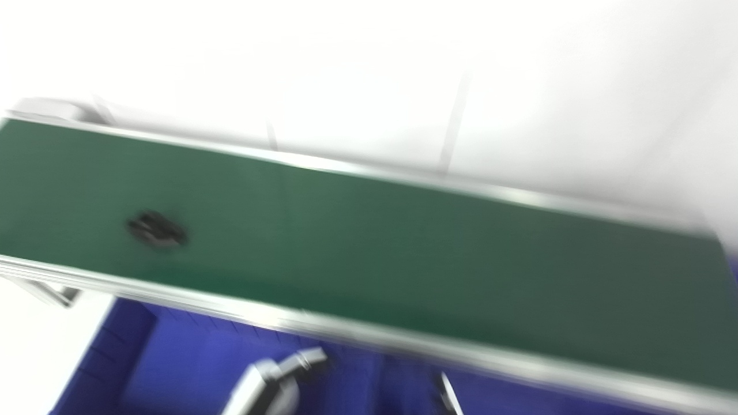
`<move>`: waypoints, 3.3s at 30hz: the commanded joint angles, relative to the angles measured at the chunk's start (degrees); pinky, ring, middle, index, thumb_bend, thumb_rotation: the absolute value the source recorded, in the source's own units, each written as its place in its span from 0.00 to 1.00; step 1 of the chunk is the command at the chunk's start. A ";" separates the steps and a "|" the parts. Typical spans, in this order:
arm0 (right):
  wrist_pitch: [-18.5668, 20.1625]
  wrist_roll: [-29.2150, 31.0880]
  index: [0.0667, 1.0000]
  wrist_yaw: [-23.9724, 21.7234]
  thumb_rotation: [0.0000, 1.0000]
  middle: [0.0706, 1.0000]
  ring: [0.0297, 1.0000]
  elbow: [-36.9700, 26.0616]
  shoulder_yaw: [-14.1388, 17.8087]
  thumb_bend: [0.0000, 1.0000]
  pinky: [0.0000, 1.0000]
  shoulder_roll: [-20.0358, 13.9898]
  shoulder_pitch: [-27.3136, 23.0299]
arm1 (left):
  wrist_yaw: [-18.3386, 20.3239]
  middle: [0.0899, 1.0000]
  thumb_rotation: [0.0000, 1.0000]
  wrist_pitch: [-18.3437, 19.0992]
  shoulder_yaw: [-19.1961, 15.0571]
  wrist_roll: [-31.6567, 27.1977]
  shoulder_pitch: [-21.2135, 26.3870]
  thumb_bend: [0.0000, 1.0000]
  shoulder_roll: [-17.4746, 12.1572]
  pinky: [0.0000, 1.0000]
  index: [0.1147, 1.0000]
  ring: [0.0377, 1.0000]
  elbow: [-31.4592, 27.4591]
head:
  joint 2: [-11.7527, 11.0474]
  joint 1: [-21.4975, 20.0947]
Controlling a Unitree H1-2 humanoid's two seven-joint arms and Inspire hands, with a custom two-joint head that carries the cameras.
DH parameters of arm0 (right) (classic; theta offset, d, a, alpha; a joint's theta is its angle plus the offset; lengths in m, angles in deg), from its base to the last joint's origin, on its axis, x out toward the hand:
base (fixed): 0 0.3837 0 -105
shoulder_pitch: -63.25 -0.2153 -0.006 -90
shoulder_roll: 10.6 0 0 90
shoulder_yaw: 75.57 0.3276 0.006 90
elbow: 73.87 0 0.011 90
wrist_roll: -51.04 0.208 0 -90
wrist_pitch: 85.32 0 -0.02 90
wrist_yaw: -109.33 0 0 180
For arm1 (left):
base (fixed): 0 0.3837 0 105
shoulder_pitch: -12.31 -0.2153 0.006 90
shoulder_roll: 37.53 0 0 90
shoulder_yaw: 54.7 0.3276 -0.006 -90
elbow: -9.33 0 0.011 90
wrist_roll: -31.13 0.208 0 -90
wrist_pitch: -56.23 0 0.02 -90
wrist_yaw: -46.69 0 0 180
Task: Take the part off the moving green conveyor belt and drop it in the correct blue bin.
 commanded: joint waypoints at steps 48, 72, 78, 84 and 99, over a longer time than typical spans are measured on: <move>-5.25 6.18 0.95 -2.48 0.44 0.93 0.91 -17.92 8.15 0.77 0.86 4.15 -10.60 | -0.94 0.74 0.61 -1.56 -1.51 0.36 1.12 0.83 -0.94 0.64 0.71 0.72 -0.06 | 3.76 -16.42; 13.98 -2.20 0.89 -13.36 0.46 0.87 0.83 -21.96 8.92 0.81 0.75 6.16 -26.58 | 1.50 0.78 0.56 -1.56 -3.63 -1.14 0.70 0.82 -1.63 0.70 0.77 0.77 -3.73 | 12.38 -17.64; 15.34 -3.25 0.90 -14.46 0.45 0.87 0.84 -19.65 8.32 0.81 0.76 6.31 -29.38 | 1.86 0.79 0.57 -1.56 -3.89 -0.18 0.89 0.81 -0.88 0.71 0.78 0.77 -3.86 | 13.29 -16.82; 17.92 -5.99 0.90 -14.88 0.46 0.86 0.84 -16.26 7.17 0.81 0.75 7.77 -34.27 | 3.47 0.80 0.56 -1.56 -4.83 -0.60 0.67 0.80 0.15 0.73 0.79 0.78 -3.88 | 13.92 -16.01; 22.82 -11.41 0.91 -17.27 0.53 0.86 0.81 -5.87 1.20 0.85 0.72 11.06 -47.48 | 3.88 0.82 0.61 -1.56 -5.47 0.75 0.96 0.77 1.64 0.76 0.81 0.80 -2.27 | 13.02 -15.61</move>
